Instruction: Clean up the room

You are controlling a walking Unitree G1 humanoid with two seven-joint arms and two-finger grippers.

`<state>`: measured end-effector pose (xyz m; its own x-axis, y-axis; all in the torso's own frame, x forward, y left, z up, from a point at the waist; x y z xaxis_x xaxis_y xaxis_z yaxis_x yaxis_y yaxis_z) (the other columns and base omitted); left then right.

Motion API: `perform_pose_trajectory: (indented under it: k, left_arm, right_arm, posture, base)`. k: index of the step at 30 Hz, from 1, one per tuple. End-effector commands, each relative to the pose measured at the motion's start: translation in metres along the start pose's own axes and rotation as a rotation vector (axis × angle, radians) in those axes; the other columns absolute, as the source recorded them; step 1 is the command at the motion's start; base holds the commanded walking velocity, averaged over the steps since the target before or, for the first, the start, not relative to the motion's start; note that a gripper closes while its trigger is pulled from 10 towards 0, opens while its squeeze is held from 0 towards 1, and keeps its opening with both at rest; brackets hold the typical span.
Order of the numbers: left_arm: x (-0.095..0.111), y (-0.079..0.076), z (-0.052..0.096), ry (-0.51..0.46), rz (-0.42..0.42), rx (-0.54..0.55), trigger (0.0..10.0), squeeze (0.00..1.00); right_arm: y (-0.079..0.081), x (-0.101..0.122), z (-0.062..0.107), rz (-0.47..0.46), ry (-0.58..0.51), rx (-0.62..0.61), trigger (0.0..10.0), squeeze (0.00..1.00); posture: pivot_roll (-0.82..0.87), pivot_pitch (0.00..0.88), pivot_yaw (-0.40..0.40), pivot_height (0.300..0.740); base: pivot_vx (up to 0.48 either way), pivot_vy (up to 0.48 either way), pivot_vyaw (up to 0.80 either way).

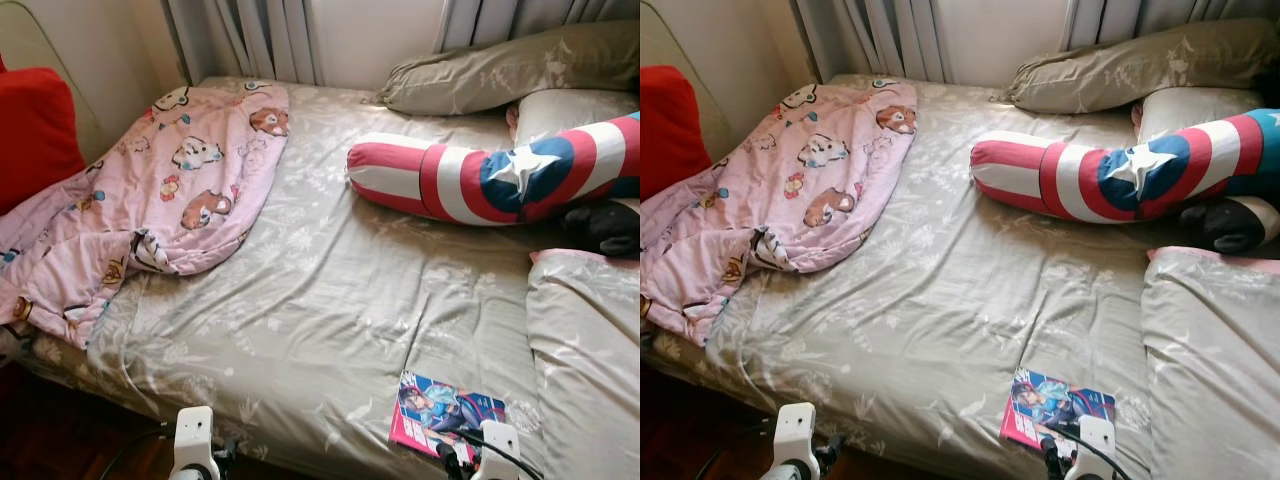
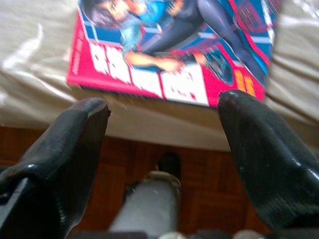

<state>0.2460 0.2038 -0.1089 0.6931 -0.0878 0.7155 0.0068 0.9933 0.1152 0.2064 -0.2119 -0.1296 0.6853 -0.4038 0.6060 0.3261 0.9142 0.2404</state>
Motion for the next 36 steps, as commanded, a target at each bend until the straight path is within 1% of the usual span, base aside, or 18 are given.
perform_pose_trajectory:
  k: [1,4,5,7,8,10,12,36]
  left_arm:
    - [-0.013,0.005,0.002,0.046,0.014,0.013,10.0,0.00]
    - [-0.015,0.009,0.003,0.058,0.018,0.027,10.0,0.00]
    - [-0.015,0.008,0.003,0.060,0.006,0.020,10.0,0.00]
    - [-0.017,0.007,0.003,0.065,0.007,0.015,10.0,0.00]
    - [-0.017,0.007,0.003,0.065,0.007,0.015,10.0,0.00]
    - [-0.018,0.007,0.003,0.069,0.007,0.015,10.0,0.00]
    - [-0.019,0.006,0.004,0.071,0.007,0.014,10.0,0.00]
    - [-0.024,0.004,0.005,0.082,0.005,0.006,10.0,0.00]
  right_arm:
    - [-0.003,-0.010,0.003,0.009,0.031,-0.004,10.0,0.00]
    - [-0.012,-0.013,0.005,-0.017,0.030,-0.027,10.0,0.00]
    - [-0.017,-0.014,0.007,-0.055,0.029,-0.047,10.0,0.00]
    - [-0.021,-0.015,0.008,-0.056,0.032,-0.053,10.0,0.00]
    - [-0.021,-0.015,0.008,-0.056,0.032,-0.053,10.0,0.00]
    - [-0.012,-0.013,0.005,-0.057,0.022,-0.040,10.0,0.00]
    - [-0.010,-0.013,0.005,-0.065,0.017,-0.036,10.0,0.00]
    - [-0.007,-0.016,0.005,-0.084,0.024,-0.020,10.0,0.00]
  posture:
    - [0.05,0.063,0.051,0.740]
    - [0.05,0.058,0.054,0.740]
    - [0.05,0.054,0.055,0.740]
    - [0.05,0.052,0.056,0.740]
    - [0.05,0.052,0.056,0.740]
    - [0.04,0.045,0.056,0.740]
    - [0.04,0.045,0.056,0.740]
    - [0.05,0.028,0.060,0.740]
  base:
    - [0.000,0.000,0.00]
    - [0.000,0.401,0.78]
    - [0.000,0.480,0.00]
    - [0.000,0.480,0.00]
    - [0.000,0.480,0.00]
    - [0.000,0.480,0.00]
    - [0.000,0.480,0.00]
    - [0.000,0.480,0.00]
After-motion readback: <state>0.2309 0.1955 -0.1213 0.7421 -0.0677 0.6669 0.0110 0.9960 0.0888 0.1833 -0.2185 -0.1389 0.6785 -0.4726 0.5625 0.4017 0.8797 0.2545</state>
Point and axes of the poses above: a point about 5 cm out from each wrist's last joint towards the gripper, its own z axis pointing back from the gripper into the wrist, its own x axis along the axis of the wrist's last joint, y = z × x, the point moved 6 cm from there along -z, pointing out of the wrist towards the gripper, and after that the axes turned 11 degrees about -z, right-handed, at the moved point
